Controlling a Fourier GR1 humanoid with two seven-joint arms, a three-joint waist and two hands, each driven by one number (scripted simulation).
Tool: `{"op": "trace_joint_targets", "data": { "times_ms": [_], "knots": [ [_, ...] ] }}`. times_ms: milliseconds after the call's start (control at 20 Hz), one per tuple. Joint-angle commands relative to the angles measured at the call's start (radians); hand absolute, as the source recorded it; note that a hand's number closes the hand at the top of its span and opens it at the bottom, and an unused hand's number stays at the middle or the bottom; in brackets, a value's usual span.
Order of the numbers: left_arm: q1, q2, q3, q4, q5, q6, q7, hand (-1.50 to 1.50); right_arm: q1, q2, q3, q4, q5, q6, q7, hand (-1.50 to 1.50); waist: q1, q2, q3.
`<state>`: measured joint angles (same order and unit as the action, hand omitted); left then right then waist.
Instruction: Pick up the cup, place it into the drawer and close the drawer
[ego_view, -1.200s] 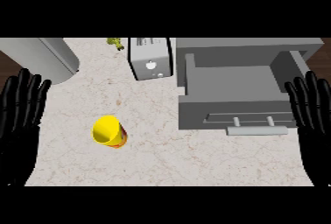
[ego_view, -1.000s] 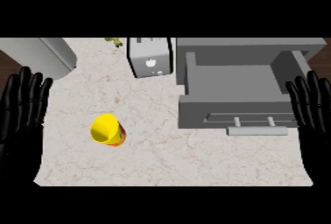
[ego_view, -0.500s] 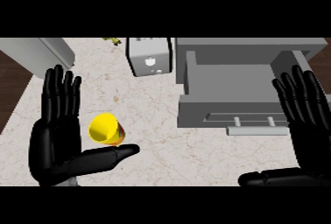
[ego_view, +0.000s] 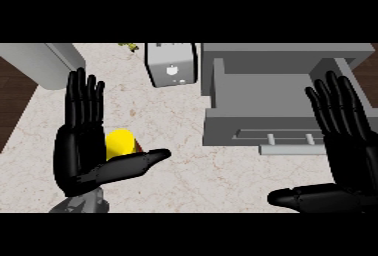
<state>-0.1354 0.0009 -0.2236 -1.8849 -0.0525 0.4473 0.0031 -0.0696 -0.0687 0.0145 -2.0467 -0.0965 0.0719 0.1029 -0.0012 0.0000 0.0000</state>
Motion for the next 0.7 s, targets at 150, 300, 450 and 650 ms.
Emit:
{"op": "trace_joint_targets", "data": {
  "times_ms": [150, 300, 450, 650],
  "knots": [
    [0.023, 0.023, 0.053, -0.037, 0.018, -0.027, 0.036, -1.5, 0.021, 0.007, 0.0, 0.011, 0.014, 0.009, -0.01, -1.5, 0.002, -0.001, 0.0],
    [0.039, -0.001, -0.078, 0.025, -0.015, 0.09, -0.01, -1.5, -0.01, 0.043, 0.044, -0.01, 0.062, -0.042, 0.013, -1.5, 0.001, -0.001, 0.0],
    [0.109, -0.001, -0.032, 0.03, 0.018, 0.036, -0.075, -1.5, -0.015, 0.006, -0.016, 0.076, 0.023, 0.018, -0.062, -1.5, 0.002, 0.0, 0.0],
    [0.112, 0.003, 0.005, 0.021, 0.021, 0.005, -0.014, -1.5, 0.001, -0.011, -0.051, -0.046, -0.039, 0.019, 0.027, -1.5, 0.001, -0.001, 0.0]
  ]
}}
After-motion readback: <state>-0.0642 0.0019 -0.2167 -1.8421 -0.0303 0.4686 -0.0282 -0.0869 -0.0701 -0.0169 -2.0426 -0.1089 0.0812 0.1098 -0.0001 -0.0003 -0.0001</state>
